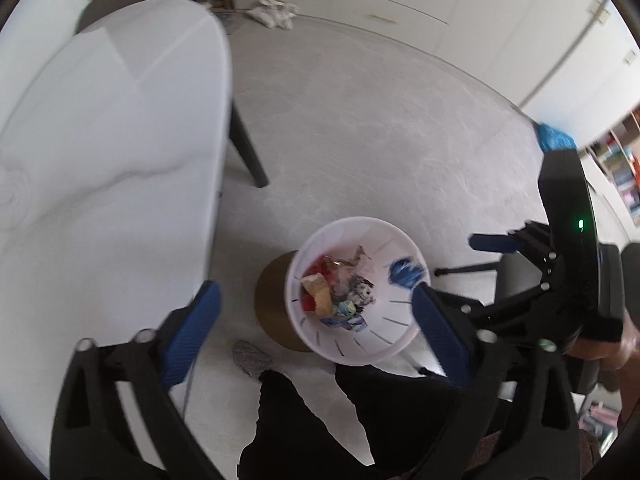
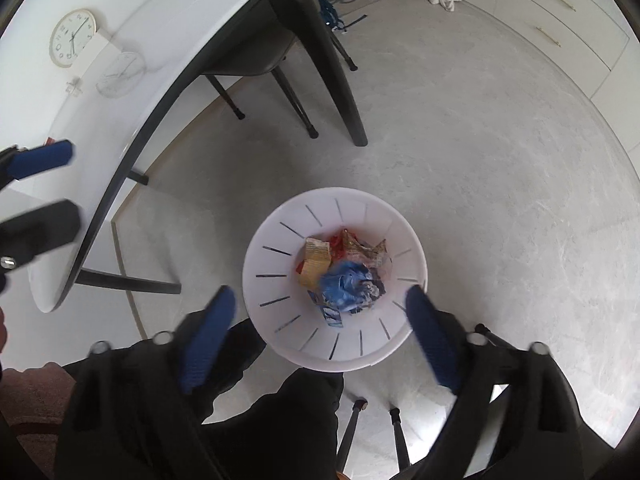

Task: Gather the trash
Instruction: 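Drop the yellow cloth into the bin with the left tool while the right tool drops the blue bag, then move the right tool back over the table to the white-and-red medicine box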

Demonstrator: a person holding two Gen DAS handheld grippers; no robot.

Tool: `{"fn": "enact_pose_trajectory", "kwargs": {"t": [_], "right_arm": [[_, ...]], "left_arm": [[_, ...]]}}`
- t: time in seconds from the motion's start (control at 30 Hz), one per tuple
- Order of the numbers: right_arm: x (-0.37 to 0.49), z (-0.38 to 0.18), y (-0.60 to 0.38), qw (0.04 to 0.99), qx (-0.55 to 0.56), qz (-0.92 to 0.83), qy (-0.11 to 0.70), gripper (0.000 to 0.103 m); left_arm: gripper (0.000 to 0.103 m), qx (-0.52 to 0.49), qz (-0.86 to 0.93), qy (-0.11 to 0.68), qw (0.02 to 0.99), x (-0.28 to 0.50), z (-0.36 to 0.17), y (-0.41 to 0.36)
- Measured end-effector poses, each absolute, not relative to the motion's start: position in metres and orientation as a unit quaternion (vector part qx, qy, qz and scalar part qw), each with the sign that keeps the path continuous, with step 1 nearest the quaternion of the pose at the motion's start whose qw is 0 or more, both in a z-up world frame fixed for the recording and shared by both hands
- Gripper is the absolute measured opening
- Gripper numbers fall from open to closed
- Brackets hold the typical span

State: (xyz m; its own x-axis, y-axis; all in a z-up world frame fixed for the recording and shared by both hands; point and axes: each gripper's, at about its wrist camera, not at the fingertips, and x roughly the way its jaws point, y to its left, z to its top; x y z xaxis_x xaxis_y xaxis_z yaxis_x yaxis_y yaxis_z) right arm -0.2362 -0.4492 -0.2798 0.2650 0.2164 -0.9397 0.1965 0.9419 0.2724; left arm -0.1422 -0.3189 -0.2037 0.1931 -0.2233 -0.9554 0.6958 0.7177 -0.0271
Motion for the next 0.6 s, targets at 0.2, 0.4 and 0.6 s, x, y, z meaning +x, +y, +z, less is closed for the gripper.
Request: {"fn": "enact_pose_trajectory", "kwargs": {"t": [0.2,0.4,0.6], "right_arm": [[-0.224,-0.274,-0.441,0.773,0.165,0.013,0.612,0.094],[-0.212,-0.244,-0.429,0.796,0.136,0.020,0.590,0.096],[-0.182,-0.196,-0.401,0.822,0.108,0.048,0.558,0.096]], "left_arm": [[0.095,0.177,-0.267,0.551,0.771,-0.129,-0.183,-0.288],[0.095,0.140,-0.238,0.545,0.792,-0.121,-0.171,-0.265],[0.095,0.095,-0.186,0.528,0.823,-0.108,-0.146,-0.222]]}}
